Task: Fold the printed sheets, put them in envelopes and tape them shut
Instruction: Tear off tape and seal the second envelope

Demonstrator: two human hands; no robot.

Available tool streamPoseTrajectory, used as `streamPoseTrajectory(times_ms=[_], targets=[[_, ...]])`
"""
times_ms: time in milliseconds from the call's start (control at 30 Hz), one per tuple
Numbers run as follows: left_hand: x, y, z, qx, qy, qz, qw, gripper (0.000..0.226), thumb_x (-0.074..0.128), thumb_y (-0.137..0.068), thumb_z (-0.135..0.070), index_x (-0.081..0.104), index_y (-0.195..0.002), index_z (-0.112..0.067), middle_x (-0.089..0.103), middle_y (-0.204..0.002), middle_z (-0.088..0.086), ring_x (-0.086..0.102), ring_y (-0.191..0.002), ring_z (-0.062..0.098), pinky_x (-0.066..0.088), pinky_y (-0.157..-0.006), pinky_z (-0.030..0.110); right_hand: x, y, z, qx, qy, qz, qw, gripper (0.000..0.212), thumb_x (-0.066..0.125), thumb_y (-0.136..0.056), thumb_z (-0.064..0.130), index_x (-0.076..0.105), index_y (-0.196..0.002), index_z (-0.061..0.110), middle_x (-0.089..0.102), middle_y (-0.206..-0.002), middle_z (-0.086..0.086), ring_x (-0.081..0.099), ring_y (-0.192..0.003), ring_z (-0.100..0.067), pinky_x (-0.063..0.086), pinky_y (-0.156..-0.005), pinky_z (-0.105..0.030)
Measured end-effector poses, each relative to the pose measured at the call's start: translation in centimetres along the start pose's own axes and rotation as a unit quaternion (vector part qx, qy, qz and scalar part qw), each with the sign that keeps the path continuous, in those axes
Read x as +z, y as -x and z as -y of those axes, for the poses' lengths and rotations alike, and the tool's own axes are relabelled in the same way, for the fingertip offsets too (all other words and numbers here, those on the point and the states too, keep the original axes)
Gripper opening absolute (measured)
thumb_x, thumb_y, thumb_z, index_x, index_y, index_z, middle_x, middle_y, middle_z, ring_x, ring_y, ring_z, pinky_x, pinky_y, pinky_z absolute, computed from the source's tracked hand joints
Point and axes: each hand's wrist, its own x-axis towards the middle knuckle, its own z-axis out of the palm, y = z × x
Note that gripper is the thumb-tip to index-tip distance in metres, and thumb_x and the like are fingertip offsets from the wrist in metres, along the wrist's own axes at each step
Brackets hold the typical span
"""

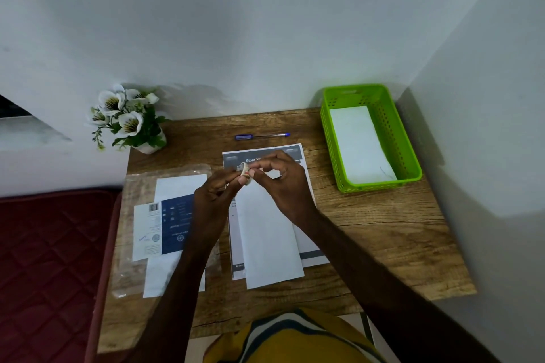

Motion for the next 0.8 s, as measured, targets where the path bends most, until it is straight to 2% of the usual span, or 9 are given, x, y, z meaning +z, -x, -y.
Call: streamPoseTrajectory(times_ms=[100, 200, 267, 367, 400, 600, 800], targets=[[-0.08, -0.16, 0.63, 0.003, -0.027, -0.007, 1.000, 0.021, 0.064, -0.097, -0.037, 0.073, -0.114, -0.029, 0.071, -0.113, -0.023, 0.069, -0.104, 0.004, 0.057, -0.087, 0.018, 0.18, -0.02, 0.03, 0.008, 0.020, 0.017, 1.000, 0.015, 0.077, -0.091, 0.021, 0.077, -0.099, 0.009, 0.065, -0.098, 0.006, 0.059, -0.094, -0.010, 0.052, -0.080, -0.024], [-0.19, -0.29, 0.96, -0.004, -0.048, -0.009, 0.999, 0.025, 0.063, -0.098, -0.033, 0.074, -0.116, -0.020, 0.072, -0.118, -0.007, 0.068, -0.106, 0.012, 0.058, -0.095, 0.034, 0.38, -0.20, -0.10, 0.008, 0.041, 0.045, 0.998, 0.013, 0.073, -0.094, 0.020, 0.071, -0.099, 0.009, 0.061, -0.098, 0.007, 0.059, -0.095, -0.013, 0.053, -0.083, -0.031], [-0.18, -0.29, 0.81, 0.002, -0.050, -0.010, 0.999, 0.025, 0.064, -0.098, -0.033, 0.075, -0.116, -0.019, 0.072, -0.119, -0.005, 0.067, -0.106, 0.010, 0.057, -0.094, 0.031, 0.46, -0.29, -0.14, 0.017, 0.037, 0.051, 0.998, 0.013, 0.072, -0.094, 0.021, 0.069, -0.100, 0.010, 0.061, -0.098, 0.007, 0.059, -0.093, -0.011, 0.054, -0.083, -0.033], [-0.16, -0.27, 0.52, 0.003, -0.051, -0.013, 0.999, 0.025, 0.065, -0.098, -0.034, 0.075, -0.116, -0.021, 0.071, -0.121, -0.006, 0.066, -0.106, 0.003, 0.052, -0.089, 0.015, 0.34, -0.34, -0.08, 0.022, 0.027, 0.052, 0.998, 0.016, 0.074, -0.094, 0.023, 0.071, -0.106, 0.014, 0.062, -0.099, 0.012, 0.061, -0.090, -0.002, 0.053, -0.078, -0.021], [-0.18, -0.27, 0.47, 0.000, -0.053, -0.011, 0.999, 0.025, 0.065, -0.098, -0.033, 0.075, -0.116, -0.020, 0.071, -0.122, -0.006, 0.066, -0.106, 0.004, 0.051, -0.087, 0.014, 0.29, -0.34, -0.06, 0.019, 0.026, 0.053, 0.998, 0.016, 0.074, -0.093, 0.023, 0.073, -0.106, 0.014, 0.063, -0.099, 0.012, 0.061, -0.090, -0.003, 0.052, -0.078, -0.020], [-0.22, -0.40, 0.22, -0.007, -0.083, -0.008, 0.996, 0.024, 0.066, -0.097, -0.028, 0.075, -0.114, -0.015, 0.069, -0.121, -0.003, 0.062, -0.105, 0.007, 0.044, -0.085, 0.010, -0.11, -0.67, 0.15, 0.008, 0.034, 0.038, 0.999, 0.014, 0.077, -0.091, 0.019, 0.077, -0.097, 0.006, 0.069, -0.099, -0.001, 0.063, -0.093, -0.016, 0.055, -0.081, -0.033], [-0.09, -0.68, 0.06, -0.002, -0.084, 0.007, 0.996, 0.028, 0.068, -0.091, -0.041, 0.076, -0.110, -0.021, 0.068, -0.116, -0.005, 0.063, -0.104, 0.010, 0.048, -0.082, 0.019, 0.07, -0.83, 0.15, -0.007, 0.074, 0.064, 0.995, 0.012, 0.067, -0.098, 0.017, 0.071, -0.097, 0.006, 0.066, -0.103, -0.005, 0.061, -0.099, -0.018, 0.054, -0.087, -0.042]])
